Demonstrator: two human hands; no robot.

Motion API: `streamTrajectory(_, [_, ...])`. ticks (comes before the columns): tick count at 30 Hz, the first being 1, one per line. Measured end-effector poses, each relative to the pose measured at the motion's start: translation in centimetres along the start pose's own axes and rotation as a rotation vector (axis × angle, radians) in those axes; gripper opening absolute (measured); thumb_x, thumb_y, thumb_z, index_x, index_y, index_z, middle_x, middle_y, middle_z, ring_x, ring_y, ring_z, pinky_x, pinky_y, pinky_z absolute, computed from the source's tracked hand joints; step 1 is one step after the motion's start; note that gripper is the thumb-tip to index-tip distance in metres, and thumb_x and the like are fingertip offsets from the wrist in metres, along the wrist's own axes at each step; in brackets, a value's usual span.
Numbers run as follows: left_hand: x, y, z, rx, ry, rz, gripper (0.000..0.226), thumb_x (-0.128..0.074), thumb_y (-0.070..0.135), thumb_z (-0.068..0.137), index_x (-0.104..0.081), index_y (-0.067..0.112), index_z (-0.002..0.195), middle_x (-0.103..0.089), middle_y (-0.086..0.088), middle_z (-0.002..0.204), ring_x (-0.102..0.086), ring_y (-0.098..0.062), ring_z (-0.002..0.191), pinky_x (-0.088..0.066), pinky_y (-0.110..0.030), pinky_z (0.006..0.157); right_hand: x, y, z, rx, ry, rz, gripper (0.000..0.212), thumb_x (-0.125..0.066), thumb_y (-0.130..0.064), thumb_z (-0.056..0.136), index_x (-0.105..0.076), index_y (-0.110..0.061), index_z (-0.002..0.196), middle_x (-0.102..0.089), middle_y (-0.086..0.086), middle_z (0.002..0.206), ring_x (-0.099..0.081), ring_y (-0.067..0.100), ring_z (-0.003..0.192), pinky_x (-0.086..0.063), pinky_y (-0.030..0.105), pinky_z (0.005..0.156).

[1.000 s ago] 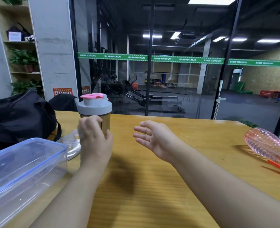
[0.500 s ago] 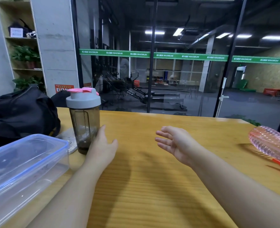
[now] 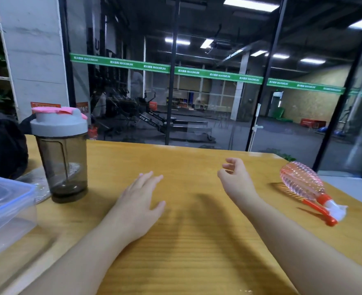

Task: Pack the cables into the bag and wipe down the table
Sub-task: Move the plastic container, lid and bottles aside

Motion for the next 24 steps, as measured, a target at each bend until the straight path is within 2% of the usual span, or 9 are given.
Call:
streamTrajectory(4, [-0.9, 2.1, -0.4, -0.118, -0.027, 0.034, 0.059, -0.042, 0.042, 0.094, -0.012, 0.04, 0.145, -0.002, 0.018, 0.154, 0.008, 0.002, 0.138, -0.001, -0.028, 0.114, 4.5, 1.9, 1.7, 0.009, 0.122, -0.186, 0.049, -0.053, -0.017, 0.089, -0.037, -0.016, 0.135, -0.046, 0.003, 0.135, -0.047, 0.019, 0.113, -0.043, 0.038, 0.091])
streamTrajectory(6, [-1.1, 2.5, -0.6, -0.137, -0.038, 0.045, 0.058, -0.04, 0.043, 0.094, -0.01, 0.042, 0.144, -0.001, 0.02, 0.153, 0.012, 0.008, 0.131, 0.003, -0.026, 0.112, 7.1, 2.7, 2.5, 0.014, 0.198, -0.32, 0.052, -0.055, -0.017, 0.087, -0.037, -0.012, 0.136, -0.045, 0.008, 0.136, -0.041, 0.027, 0.125, -0.038, 0.044, 0.102])
streamTrajectory(9, [-1.1, 2.8, -0.6, -0.147, -0.038, 0.066, 0.058, -0.039, 0.044, 0.095, -0.009, 0.042, 0.144, -0.001, 0.02, 0.153, 0.01, 0.004, 0.136, 0.003, -0.026, 0.112, 10.8, 4.2, 3.2, 0.004, 0.283, -0.629, 0.058, -0.058, -0.018, 0.085, -0.036, -0.008, 0.137, -0.041, 0.013, 0.139, -0.029, 0.031, 0.132, -0.026, 0.042, 0.108])
streamTrajectory(12, [-1.0, 2.9, -0.6, -0.145, -0.029, 0.058, 0.058, -0.04, 0.043, 0.094, -0.01, 0.042, 0.144, -0.003, 0.02, 0.153, 0.009, 0.003, 0.138, 0.002, -0.026, 0.113, 13.6, 6.6, 3.7, -0.016, 0.28, -0.884, 0.057, -0.055, -0.019, 0.086, -0.034, -0.006, 0.137, -0.037, 0.016, 0.142, -0.025, 0.033, 0.133, -0.019, 0.039, 0.111])
streamTrajectory(17, [-1.0, 2.7, -0.7, -0.153, -0.022, 0.039, 0.059, -0.042, 0.041, 0.094, -0.012, 0.041, 0.144, -0.006, 0.019, 0.153, 0.008, 0.003, 0.139, -0.001, -0.026, 0.113, 17.0, 10.2, 3.8, -0.209, 0.312, -0.859, 0.056, -0.055, -0.021, 0.089, -0.032, -0.006, 0.139, -0.036, 0.022, 0.14, -0.03, 0.038, 0.129, -0.025, 0.043, 0.107])
streamTrajectory(21, [-1.0, 2.5, -0.6, -0.159, -0.027, 0.036, 0.06, -0.043, 0.041, 0.093, -0.012, 0.04, 0.145, -0.007, 0.018, 0.153, 0.006, 0.001, 0.14, 0.0, -0.02, 0.11, 17.8, 12.5, 3.7, -0.382, 0.299, -0.774, 0.062, -0.057, -0.031, 0.09, -0.028, -0.002, 0.137, -0.031, 0.026, 0.14, -0.035, 0.043, 0.128, -0.03, 0.052, 0.106])
streamTrajectory(24, [-1.0, 2.5, -0.6, -0.158, -0.025, 0.025, 0.06, -0.044, 0.041, 0.093, -0.014, 0.039, 0.145, -0.009, 0.019, 0.153, 0.004, 0.001, 0.14, -0.001, -0.016, 0.107, 18.1, 12.8, 3.8, -0.413, 0.305, -0.826, 0.063, -0.056, -0.039, 0.089, -0.031, -0.003, 0.134, -0.043, 0.024, 0.133, -0.043, 0.041, 0.122, -0.035, 0.048, 0.1])
Point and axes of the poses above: each hand's wrist, its own z-axis towards the middle knuckle, its own x-axis out of the back of the hand, y = z × x, the point moved 7 cm from there along z, towards the middle knuckle
